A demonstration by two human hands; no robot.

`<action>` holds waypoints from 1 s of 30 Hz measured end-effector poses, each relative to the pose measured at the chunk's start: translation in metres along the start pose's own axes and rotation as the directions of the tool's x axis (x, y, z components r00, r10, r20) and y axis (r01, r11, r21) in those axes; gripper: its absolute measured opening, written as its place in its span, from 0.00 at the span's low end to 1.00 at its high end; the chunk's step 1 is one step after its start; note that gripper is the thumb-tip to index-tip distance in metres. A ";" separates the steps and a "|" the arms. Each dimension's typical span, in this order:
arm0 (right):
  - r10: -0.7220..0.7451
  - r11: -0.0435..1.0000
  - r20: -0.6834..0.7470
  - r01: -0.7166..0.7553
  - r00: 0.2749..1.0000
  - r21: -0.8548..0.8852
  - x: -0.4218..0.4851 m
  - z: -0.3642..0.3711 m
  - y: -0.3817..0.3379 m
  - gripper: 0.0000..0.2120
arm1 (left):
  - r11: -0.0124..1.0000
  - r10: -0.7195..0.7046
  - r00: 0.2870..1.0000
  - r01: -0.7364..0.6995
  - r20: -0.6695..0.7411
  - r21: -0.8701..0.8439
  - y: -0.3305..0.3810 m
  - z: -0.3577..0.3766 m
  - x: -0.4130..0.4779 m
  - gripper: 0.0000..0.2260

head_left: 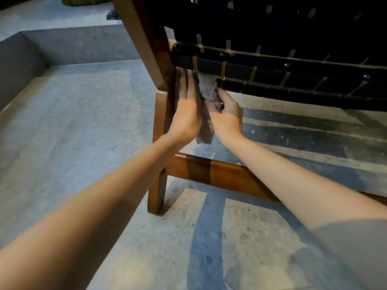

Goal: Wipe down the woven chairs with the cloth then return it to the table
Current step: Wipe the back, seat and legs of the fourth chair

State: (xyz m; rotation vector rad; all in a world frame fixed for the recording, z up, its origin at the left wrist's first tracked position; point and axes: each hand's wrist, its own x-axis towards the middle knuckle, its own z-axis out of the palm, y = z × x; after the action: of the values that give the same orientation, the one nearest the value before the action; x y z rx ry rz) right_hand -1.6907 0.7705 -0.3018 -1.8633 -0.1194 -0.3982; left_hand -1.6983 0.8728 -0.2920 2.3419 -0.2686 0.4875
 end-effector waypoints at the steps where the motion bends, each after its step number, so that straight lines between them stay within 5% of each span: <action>1: -0.006 1.000 -0.016 0.006 1.000 0.002 0.003 0.001 -0.002 0.16 | 1.000 -0.011 1.000 0.011 0.000 0.006 0.000 0.002 0.008 0.31; 7: 0.025 0.990 -0.130 -0.043 0.991 -0.135 0.021 -0.021 0.009 0.11 | 0.989 -0.102 0.991 0.111 -0.089 0.098 0.007 0.037 0.023 0.28; 18: 0.112 0.959 -0.302 -0.182 0.947 -0.217 -0.006 -0.152 0.050 0.05 | 0.980 0.167 0.984 -0.172 0.062 0.098 0.089 0.119 -0.002 0.26; 23: 0.159 0.946 -0.390 -0.253 0.907 -0.202 -0.038 -0.229 0.073 0.07 | 0.872 0.326 0.895 -0.409 0.305 0.268 0.132 0.156 -0.009 0.33; 30: 0.088 0.949 -0.521 -0.230 0.849 -0.215 -0.064 -0.312 0.078 0.10 | 0.752 0.408 0.848 -0.522 0.338 0.401 0.203 0.211 -0.015 0.33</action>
State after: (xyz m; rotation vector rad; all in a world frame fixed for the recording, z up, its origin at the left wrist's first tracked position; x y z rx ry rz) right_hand -1.7950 0.4598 -0.3076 -1.9516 0.4706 -0.8065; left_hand -1.7214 0.5811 -0.3157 2.8267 -0.9713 0.5675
